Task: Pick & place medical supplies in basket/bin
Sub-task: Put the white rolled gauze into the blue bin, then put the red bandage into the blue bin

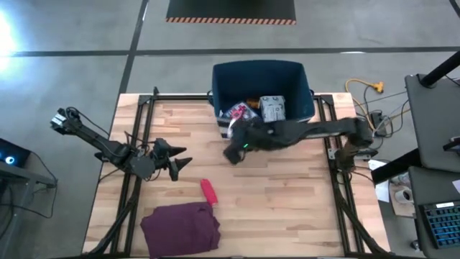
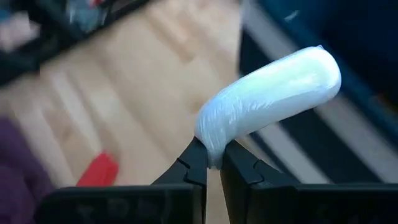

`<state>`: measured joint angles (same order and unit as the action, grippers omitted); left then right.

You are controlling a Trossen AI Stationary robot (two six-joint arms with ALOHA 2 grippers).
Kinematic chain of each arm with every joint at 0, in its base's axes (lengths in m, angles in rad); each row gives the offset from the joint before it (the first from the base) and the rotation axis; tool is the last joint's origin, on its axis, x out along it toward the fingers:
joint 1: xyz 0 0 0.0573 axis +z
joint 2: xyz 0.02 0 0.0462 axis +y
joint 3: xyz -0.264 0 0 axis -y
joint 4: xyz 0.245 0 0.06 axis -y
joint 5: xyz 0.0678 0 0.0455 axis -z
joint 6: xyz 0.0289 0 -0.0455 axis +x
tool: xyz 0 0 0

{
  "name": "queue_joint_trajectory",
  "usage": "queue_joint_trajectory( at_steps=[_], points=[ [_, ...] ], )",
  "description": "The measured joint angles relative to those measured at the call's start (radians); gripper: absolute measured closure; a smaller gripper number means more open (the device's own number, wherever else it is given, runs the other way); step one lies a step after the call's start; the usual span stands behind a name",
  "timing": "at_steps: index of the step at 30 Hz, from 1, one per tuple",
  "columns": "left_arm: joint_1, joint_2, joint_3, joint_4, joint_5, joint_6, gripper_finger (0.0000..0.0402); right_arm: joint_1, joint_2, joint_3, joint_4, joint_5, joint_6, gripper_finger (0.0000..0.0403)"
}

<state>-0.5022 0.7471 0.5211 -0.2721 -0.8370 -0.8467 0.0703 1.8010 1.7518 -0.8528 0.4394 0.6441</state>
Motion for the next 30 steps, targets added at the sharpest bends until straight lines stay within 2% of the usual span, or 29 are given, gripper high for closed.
queue_joint_trajectory(
  at_steps=[3, 7, 12, 17, 21, 25, 30],
  points=[
    [0.000, 0.000, 0.000, 0.000, -0.007, 0.000, 0.0148, -0.054, -0.085, 0.000, -0.038, 0.061, 0.000, 0.0389],
    [0.000, 0.000, 0.000, 0.000, -0.007, 0.000, 0.0148, -0.209, -0.153, 0.000, -0.108, 0.053, 0.005, 0.0389],
    [0.000, 0.000, 0.000, 0.002, -0.006, 0.000, 0.0148, -0.390, -0.160, 0.000, -0.161, -0.141, -0.007, 0.0369],
    [-0.001, 0.000, 0.000, 0.008, -0.001, 0.000, 0.0148, -0.458, -0.137, -0.002, -0.215, -0.175, -0.015, 0.0284],
    [-0.001, 0.000, 0.000, 0.008, 0.029, -0.001, 0.0148, -0.447, -0.139, -0.001, -0.224, -0.189, -0.012, 0.0205],
    [0.000, 0.000, 0.000, 0.008, 0.065, -0.004, 0.0148, -0.440, -0.145, -0.001, -0.233, -0.231, -0.043, 0.0144],
    [0.001, 0.000, 0.000, 0.008, 0.098, 0.023, 0.0148, -0.387, -0.203, -0.001, -0.247, -0.096, -0.110, 0.0097]
  ],
)
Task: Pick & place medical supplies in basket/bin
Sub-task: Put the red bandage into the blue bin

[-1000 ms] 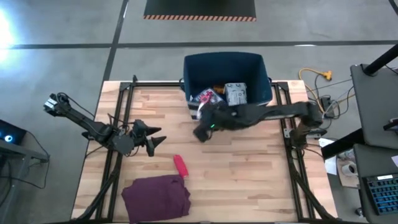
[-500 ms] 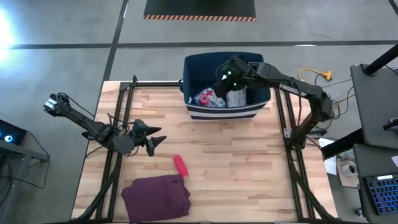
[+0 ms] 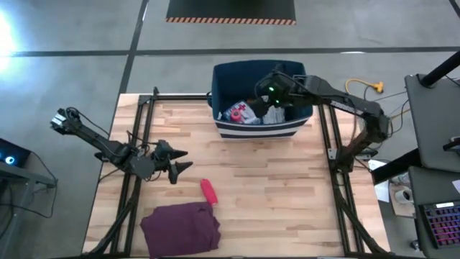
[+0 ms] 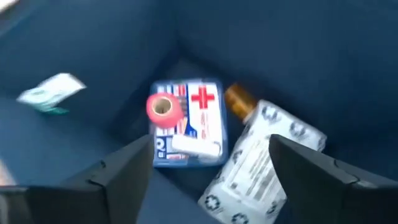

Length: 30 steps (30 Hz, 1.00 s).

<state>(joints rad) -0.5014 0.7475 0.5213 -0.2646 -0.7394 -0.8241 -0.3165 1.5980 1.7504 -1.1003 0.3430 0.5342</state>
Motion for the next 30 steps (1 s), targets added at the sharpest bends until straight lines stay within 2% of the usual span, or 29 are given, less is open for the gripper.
queue_joint_trajectory(
  at_steps=[3, 6, 10, 12, 17, 19, 24, 26, 30],
  points=[
    [0.025, 0.017, 0.000, 0.001, 0.159, 0.145, 0.0148, 0.078, -0.063, 0.001, 0.006, 0.055, -0.096, 0.0084],
    [0.075, 0.086, 0.020, -0.001, 0.324, 0.301, 0.0148, 0.176, -0.109, 0.001, -0.036, 0.078, -0.172, 0.0079],
    [0.166, 0.267, 0.102, -0.017, 0.518, 0.573, 0.0148, 0.301, -0.120, 0.000, -0.166, 0.079, -0.094, 0.0078],
    [0.208, 0.383, 0.187, -0.091, 0.592, 0.715, 0.0148, 0.359, -0.111, 0.000, -0.239, 0.094, -0.019, 0.0076],
    [0.240, 0.661, 0.439, -0.450, 0.630, 1.047, 0.0148, 0.474, -0.079, -0.002, -0.374, 0.154, 0.162, 0.0060],
    [0.240, 0.748, 0.512, -0.537, 0.641, 1.145, 0.0148, 0.506, -0.069, -0.002, -0.394, 0.161, 0.207, 0.0052],
    [0.231, 0.864, 0.614, -0.554, 0.692, 1.259, 0.0148, 0.571, -0.055, -0.003, -0.396, 0.162, 0.253, 0.0044],
    [0.230, 0.877, 0.638, -0.539, 0.711, 1.263, 0.0148, 0.590, -0.052, -0.004, -0.400, 0.164, 0.275, 0.0044],
    [0.232, 0.882, 0.629, -0.486, 0.816, 1.305, 0.0148, 0.626, -0.052, -0.004, -0.412, 0.184, 0.296, 0.0044]
  ],
)
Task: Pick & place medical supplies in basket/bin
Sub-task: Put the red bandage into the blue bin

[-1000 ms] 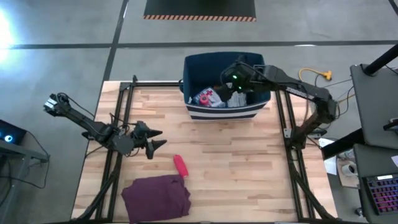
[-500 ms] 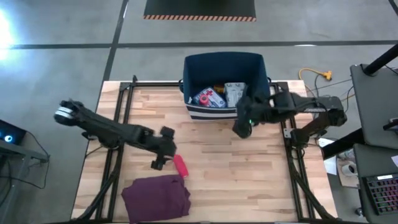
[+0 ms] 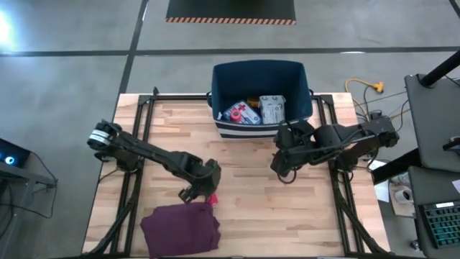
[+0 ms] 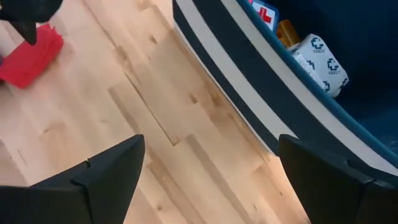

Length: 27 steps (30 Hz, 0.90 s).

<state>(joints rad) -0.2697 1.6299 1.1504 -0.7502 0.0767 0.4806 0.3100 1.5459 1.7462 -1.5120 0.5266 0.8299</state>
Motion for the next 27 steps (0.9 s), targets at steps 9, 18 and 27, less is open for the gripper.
queue_joint_trajectory(
  at_steps=[9, 18, 27],
  points=[
    [-0.003, 0.010, -0.120, 0.225, 0.019, 0.050, 0.0148, 0.039, 0.000, 0.000, -0.003, 0.002, 0.028, 0.0044],
    [-0.004, 0.049, -0.169, 0.247, 0.020, 0.050, 0.0157, 0.047, 0.000, -0.001, -0.003, 0.001, 0.035, 0.0044],
    [0.002, 0.092, -0.147, 0.245, -0.046, 0.008, 0.0280, 0.076, 0.000, -0.002, -0.021, -0.001, 0.110, 0.0044]
  ],
)
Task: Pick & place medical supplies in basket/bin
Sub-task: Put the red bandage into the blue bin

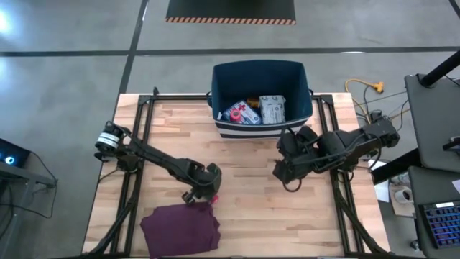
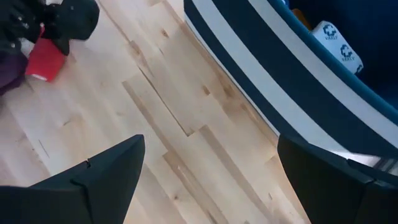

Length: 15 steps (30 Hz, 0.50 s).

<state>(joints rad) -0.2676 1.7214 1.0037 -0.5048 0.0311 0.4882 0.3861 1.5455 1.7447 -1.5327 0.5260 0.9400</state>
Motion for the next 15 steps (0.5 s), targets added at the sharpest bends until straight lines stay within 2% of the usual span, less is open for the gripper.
queue_joint_trajectory(
  at_steps=[3, 5, 8, 15],
  points=[
    [0.020, -0.021, 0.045, -0.044, -0.030, -0.031, 0.0324, 0.020, -0.001, 0.000, -0.027, 0.004, 0.050, 0.0044],
    [0.040, -0.050, 0.100, -0.086, -0.036, -0.070, 0.0338, 0.045, -0.007, 0.000, -0.041, 0.025, 0.089, 0.0044],
    [0.070, -0.106, 0.201, -0.137, -0.057, -0.117, 0.0340, 0.085, -0.029, 0.000, -0.039, 0.068, 0.146, 0.0044],
    [0.160, -0.235, 0.521, -0.122, -0.230, -0.085, 0.0331, 0.163, -0.083, 0.000, -0.038, 0.159, 0.287, 0.0044]
  ],
)
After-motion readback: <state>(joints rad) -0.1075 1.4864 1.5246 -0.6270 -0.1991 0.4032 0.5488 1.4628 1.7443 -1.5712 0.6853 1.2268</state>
